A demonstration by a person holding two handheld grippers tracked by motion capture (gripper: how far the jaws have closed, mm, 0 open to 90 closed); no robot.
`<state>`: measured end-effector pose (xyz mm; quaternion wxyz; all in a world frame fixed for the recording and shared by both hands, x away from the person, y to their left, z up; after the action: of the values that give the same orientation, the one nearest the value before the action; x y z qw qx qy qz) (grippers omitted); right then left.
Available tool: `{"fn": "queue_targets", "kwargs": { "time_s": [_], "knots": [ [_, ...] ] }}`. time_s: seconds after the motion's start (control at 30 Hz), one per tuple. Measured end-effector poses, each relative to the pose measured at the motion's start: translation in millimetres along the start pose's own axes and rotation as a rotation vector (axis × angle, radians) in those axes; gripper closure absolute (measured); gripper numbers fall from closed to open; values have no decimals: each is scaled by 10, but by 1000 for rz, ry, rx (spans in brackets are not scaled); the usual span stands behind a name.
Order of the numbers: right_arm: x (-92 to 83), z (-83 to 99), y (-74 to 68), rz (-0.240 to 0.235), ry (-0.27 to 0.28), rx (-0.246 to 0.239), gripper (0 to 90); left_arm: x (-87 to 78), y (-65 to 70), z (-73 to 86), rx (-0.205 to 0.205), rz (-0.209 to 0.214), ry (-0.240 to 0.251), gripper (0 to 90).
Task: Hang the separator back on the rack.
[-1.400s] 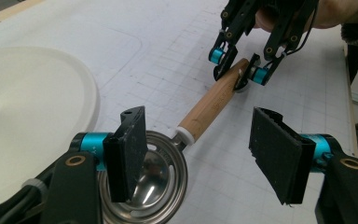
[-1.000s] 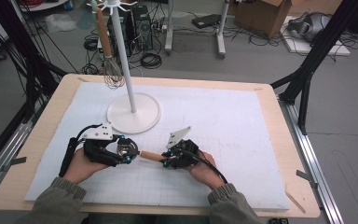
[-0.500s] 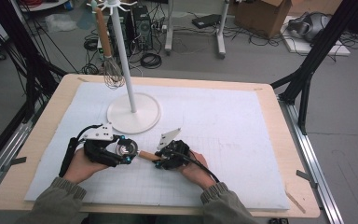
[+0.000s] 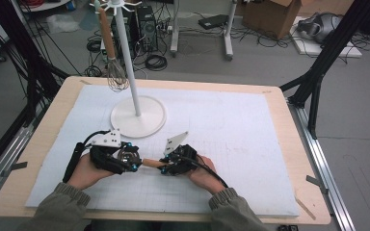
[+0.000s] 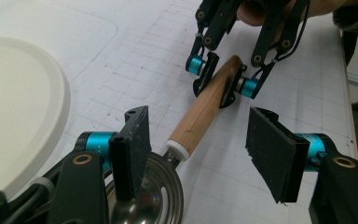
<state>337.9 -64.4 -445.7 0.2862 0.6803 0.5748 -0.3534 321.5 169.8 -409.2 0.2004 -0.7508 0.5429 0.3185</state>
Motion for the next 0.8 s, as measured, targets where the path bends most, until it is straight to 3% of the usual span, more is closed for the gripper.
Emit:
{"fn": "queue_targets", "kwargs": {
  "time_s": [0.17,0.8],
  "knots": [
    [-54,-23,-14,-3,11,15,701,54,14,-4,6,9,-16,412],
    [-269,-278,-147,22,4,-57,700,249,19,-32,22,36,-82,475]
  ]
}}
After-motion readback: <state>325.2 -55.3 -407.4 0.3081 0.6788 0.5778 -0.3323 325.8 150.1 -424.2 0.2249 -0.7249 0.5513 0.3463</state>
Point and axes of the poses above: each handheld gripper's, and its own axes: x roughly forward along the jaws, z roughly out of its underside, y roughly to its right, the point moved 2 cm from there along x, roughly forward along the jaws, and after that the axes turned 9 degrees about -y, right-handed, at the moved point
